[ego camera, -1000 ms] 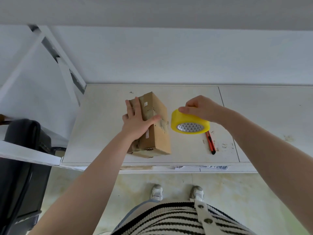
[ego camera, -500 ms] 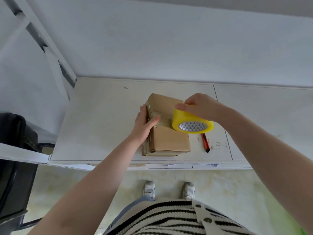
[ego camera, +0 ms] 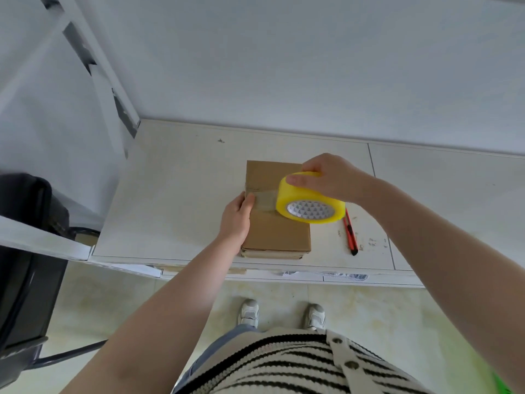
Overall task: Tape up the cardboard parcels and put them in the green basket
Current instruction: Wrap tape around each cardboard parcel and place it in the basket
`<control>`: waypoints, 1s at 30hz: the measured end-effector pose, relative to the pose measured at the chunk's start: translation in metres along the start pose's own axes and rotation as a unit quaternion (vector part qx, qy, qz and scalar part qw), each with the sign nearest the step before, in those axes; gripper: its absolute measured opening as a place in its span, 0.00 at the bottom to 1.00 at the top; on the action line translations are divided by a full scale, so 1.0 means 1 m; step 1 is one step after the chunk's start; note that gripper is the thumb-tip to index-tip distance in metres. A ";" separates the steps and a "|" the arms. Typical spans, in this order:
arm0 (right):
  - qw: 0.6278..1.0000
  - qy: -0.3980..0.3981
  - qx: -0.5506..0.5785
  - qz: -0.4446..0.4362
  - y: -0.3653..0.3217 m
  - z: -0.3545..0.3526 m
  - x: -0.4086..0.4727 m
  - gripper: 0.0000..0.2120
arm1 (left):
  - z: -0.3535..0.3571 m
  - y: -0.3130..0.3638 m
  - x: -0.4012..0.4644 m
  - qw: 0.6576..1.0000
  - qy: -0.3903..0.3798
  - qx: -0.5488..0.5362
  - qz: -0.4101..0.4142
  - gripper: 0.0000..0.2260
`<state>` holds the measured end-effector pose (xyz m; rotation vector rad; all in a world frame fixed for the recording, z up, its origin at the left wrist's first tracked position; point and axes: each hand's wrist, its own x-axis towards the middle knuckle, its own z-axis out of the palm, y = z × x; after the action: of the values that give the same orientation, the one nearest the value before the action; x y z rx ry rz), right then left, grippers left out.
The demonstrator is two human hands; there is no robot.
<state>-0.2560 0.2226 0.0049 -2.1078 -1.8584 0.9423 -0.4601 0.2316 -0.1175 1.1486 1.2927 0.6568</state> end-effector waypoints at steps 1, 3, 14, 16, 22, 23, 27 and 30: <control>1.000 0.012 -0.018 0.009 0.007 -0.003 -0.002 0.24 | 0.000 -0.001 0.001 1.000 0.007 0.010 0.009 0.11; 0.996 0.024 -0.079 0.033 0.023 -0.007 -0.010 0.29 | 0.000 -0.003 0.002 0.999 0.009 0.029 0.017 0.14; 0.986 -0.031 -0.071 0.150 0.091 0.039 -0.007 0.25 | -0.007 -0.004 0.005 0.995 -0.029 0.092 0.038 0.16; 0.985 -0.038 -0.057 0.155 0.099 0.044 -0.006 0.25 | -0.004 -0.002 0.003 0.994 -0.039 0.094 0.031 0.17; 0.985 -0.049 -0.044 0.160 0.105 0.050 0.000 0.27 | -0.004 0.003 0.006 0.979 -0.066 0.188 0.045 0.19; 0.985 -0.051 -0.048 0.160 0.105 0.050 0.001 0.26 | -0.004 0.003 0.007 0.969 -0.069 0.233 0.042 0.20; 0.984 -0.039 -0.066 0.161 0.107 0.054 0.001 0.26 | 0.004 0.011 0.010 0.820 0.033 0.558 0.123 0.28; 0.984 -0.026 -0.068 0.161 0.108 0.057 -0.003 0.26 | 0.029 0.027 0.011 0.792 0.023 0.552 0.260 0.31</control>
<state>-0.1986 0.1823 -0.0951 -2.5447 -1.6772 0.9666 -0.4244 0.2427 -0.1001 2.5284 1.4164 0.2468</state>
